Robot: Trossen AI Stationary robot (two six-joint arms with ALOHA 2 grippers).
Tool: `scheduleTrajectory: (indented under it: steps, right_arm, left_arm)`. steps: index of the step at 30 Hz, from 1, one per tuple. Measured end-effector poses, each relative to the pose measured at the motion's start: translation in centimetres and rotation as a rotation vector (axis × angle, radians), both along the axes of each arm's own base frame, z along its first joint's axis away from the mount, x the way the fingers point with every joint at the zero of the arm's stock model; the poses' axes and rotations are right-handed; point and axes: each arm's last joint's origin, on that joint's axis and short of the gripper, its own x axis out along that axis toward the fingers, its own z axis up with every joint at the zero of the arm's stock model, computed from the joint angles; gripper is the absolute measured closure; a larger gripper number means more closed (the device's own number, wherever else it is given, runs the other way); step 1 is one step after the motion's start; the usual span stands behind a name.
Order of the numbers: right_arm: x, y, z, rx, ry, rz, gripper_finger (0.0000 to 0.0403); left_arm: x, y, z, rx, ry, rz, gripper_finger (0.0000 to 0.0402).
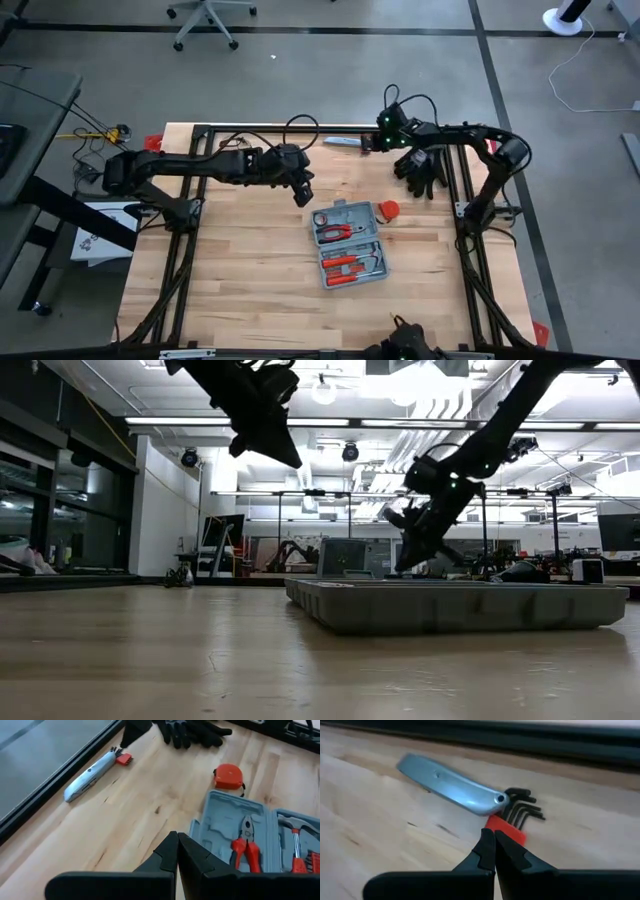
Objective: Prefit tool cases
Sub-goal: Put the orange hex key set into the gray prefit tool case
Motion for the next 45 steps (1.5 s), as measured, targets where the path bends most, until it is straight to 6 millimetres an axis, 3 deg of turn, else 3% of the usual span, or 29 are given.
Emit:
scheduleTrajectory:
  steps: [7,13,23,34,39,43,45]
  right_arm:
    - [1.8,-1.9,-0.3,0.009,0.06,0.018,0.0403]
    - [2.1,-2.6,-0.5,0.019,0.262,0.083,0.0403]
    - [1.6,-1.1,-1.5,0.054,0.353,0.218,0.0403]
    - [4.2,2.6,-1.7,0.1,0.354,0.335,0.0403]
    - [5.1,4.4,-0.7,0.049,0.374,0.368,0.0403]
    - [5.2,3.8,1.2,-0.035,0.295,0.349,0.0403]
    - [4.6,3.0,1.1,-0.037,0.306,0.313,0.0403]
  left_arm:
    - [-0.1,0.4,0.0,0.023,0.004,0.036,0.0401]
    - [-0.2,0.4,-0.1,0.015,0.017,0.033,0.0401]
    - [-0.2,0.4,-0.1,0.015,0.019,0.034,0.0401]
    - [-0.2,0.4,-0.2,0.016,0.026,0.033,0.0401]
    - [-0.3,0.4,-0.3,0.013,0.041,0.032,0.0401]
    - [-0.4,0.4,-0.3,0.011,0.05,0.031,0.0401]
    - [-0.4,0.4,-0.3,0.011,0.05,0.031,0.0401]
